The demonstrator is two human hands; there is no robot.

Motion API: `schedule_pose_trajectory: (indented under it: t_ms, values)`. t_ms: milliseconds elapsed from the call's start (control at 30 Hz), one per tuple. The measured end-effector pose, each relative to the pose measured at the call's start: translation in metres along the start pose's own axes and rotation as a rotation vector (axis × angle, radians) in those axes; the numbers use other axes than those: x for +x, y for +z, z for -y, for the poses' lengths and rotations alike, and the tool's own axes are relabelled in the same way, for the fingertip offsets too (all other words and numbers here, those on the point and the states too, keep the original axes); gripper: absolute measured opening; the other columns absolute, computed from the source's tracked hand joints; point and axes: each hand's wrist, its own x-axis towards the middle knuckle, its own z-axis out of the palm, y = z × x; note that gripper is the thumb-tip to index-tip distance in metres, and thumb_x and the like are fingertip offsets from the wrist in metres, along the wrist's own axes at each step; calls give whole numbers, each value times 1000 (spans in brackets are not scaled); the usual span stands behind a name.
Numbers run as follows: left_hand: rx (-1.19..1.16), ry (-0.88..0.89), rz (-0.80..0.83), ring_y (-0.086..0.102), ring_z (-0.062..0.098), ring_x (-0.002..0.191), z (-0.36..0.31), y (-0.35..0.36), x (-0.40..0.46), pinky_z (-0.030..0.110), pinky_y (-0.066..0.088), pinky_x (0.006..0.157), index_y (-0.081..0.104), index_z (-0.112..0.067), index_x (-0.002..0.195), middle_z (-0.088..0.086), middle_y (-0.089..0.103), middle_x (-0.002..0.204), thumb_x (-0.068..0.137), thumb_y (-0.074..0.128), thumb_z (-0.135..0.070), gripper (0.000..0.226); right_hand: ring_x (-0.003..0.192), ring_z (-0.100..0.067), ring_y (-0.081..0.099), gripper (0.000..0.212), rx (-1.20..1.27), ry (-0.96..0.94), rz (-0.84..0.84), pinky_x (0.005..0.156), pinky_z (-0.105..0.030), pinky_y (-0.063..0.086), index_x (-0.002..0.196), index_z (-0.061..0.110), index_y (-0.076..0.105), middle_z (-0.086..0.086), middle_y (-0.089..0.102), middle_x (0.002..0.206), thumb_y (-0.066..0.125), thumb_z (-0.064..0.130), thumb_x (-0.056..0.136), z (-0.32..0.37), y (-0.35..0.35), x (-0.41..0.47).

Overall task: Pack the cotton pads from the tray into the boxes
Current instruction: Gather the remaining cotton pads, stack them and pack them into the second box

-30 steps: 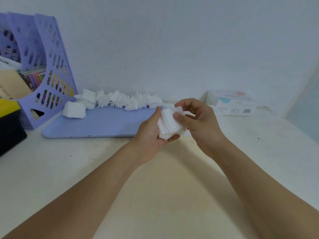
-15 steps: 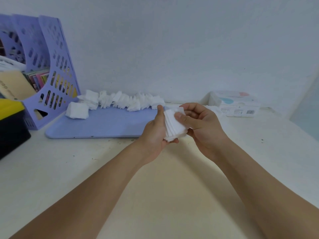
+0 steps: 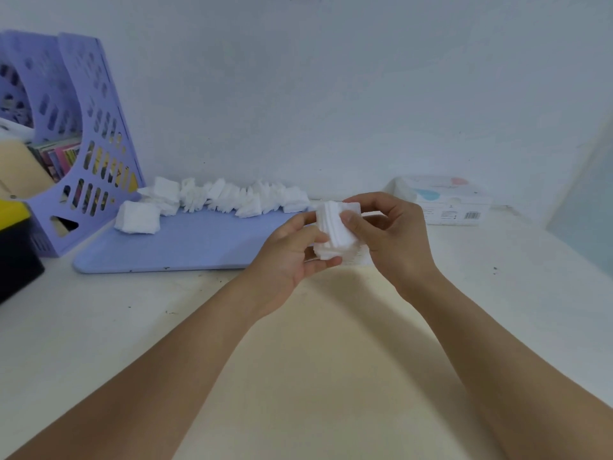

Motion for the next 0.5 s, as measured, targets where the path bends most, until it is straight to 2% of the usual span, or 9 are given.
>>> schedule_pose_trajectory:
  t_ms: [100,233,367,500]
  values:
    - [-1,1,-39,70,28,104,3,-1,2,32,60,79,65,-12,121,20,66,125,98,55,-2,27,83,-9,70,8,-182,-133,-76,66,-17,52,97,17,75,6,73,99,75,14,89,-5,2,-1]
    - [49,22,-94,72,24,105,9,-1,5,30,59,81,65,-12,123,19,66,126,99,51,-3,29,86,-6,68,4,-217,-153,-74,65,-17,51,94,18,73,8,72,100,74,16,91,-5,4,-2]
    - [-8,21,-148,72,23,105,11,1,6,32,59,85,61,-8,128,16,66,126,100,52,-4,30,88,-18,72,2,61,76,-78,75,-38,60,93,12,73,-1,76,93,72,13,92,-1,2,1]
    - [-44,26,-158,72,22,103,10,2,7,31,59,86,62,-6,126,17,66,126,100,52,-3,28,90,-18,70,4,186,147,-75,79,-42,60,93,11,74,0,73,89,70,11,94,1,-1,2]
